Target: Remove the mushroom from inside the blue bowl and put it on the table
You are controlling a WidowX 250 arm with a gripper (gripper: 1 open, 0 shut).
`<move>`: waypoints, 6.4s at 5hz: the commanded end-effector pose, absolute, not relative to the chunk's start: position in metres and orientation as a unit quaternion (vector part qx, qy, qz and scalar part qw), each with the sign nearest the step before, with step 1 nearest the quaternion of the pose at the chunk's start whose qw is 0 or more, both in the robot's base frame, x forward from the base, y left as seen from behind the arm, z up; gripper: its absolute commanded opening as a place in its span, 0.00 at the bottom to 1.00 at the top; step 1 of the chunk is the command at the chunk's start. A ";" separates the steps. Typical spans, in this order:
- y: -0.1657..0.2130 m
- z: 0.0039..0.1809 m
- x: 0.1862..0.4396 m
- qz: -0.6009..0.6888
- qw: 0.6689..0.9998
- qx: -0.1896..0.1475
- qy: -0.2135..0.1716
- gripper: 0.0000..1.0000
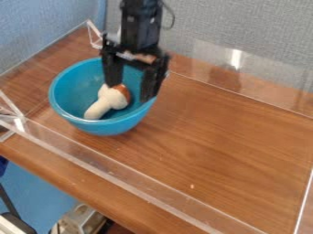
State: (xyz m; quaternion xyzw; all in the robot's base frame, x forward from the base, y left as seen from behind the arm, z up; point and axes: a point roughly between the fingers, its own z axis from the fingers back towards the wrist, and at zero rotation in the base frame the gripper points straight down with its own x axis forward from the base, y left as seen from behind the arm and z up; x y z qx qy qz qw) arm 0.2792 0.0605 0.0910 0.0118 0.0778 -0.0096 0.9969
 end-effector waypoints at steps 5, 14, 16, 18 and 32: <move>0.148 0.059 0.287 -0.019 0.995 0.019 0.094 0.00; 0.078 0.066 0.269 0.032 0.997 0.034 0.069 0.00; 0.084 0.053 0.281 0.081 0.993 0.017 0.079 0.00; 0.074 0.056 0.280 0.054 0.995 0.017 0.076 0.00; -0.032 0.143 0.291 -0.019 0.998 0.030 0.048 0.00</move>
